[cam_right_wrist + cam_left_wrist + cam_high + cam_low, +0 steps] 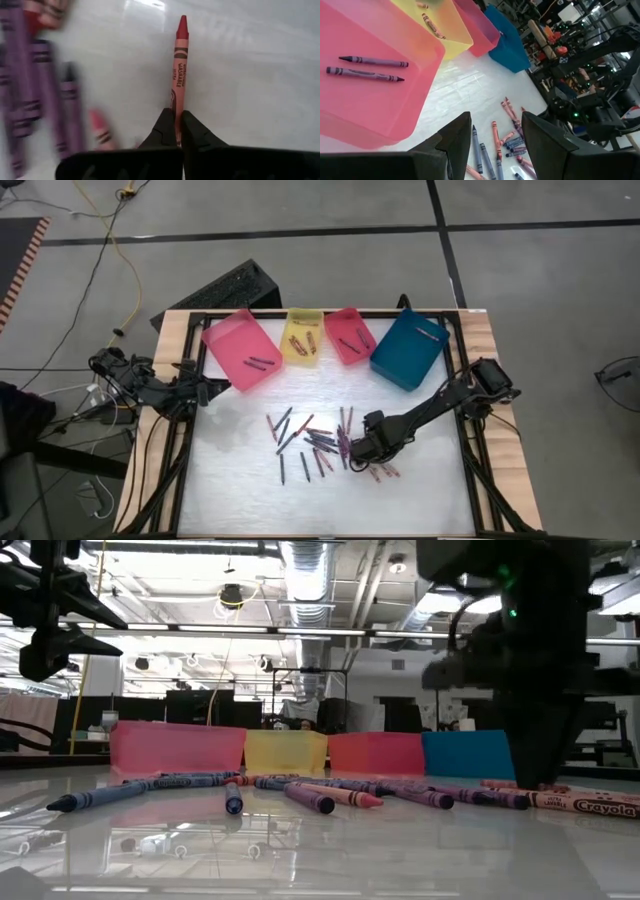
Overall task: Sort crayons
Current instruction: Put the red crayon into the yellow bin
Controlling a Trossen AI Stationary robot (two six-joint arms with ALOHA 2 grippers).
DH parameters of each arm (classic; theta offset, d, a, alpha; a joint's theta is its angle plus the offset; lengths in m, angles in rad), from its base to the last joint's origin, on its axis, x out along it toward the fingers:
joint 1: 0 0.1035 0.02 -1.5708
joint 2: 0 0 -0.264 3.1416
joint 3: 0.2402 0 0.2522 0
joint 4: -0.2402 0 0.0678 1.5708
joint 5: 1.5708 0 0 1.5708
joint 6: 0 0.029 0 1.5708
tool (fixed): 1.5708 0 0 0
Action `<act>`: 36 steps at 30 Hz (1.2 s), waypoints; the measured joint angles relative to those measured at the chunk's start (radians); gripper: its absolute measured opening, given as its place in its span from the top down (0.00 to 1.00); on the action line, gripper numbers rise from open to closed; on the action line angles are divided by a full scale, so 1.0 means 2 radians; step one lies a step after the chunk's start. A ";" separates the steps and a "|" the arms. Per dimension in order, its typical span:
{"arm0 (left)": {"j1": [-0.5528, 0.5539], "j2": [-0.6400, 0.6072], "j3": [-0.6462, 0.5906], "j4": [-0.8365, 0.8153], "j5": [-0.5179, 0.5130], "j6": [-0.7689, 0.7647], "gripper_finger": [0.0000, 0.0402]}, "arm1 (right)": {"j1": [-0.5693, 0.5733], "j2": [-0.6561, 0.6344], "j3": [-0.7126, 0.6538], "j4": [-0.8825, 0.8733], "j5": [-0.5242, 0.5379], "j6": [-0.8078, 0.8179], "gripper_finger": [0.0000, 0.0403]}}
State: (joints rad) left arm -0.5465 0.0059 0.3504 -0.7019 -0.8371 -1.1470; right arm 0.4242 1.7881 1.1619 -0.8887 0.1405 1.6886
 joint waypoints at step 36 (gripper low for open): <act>0.000 0.000 0.000 -0.039 0.006 -0.019 0.59 | -0.251 -0.106 0.018 0.324 0.047 -0.413 1.00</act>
State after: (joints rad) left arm -0.5465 0.0063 0.3500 -0.7806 -0.8257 -1.1853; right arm -0.0783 1.5757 1.1976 -0.2401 0.2341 0.8630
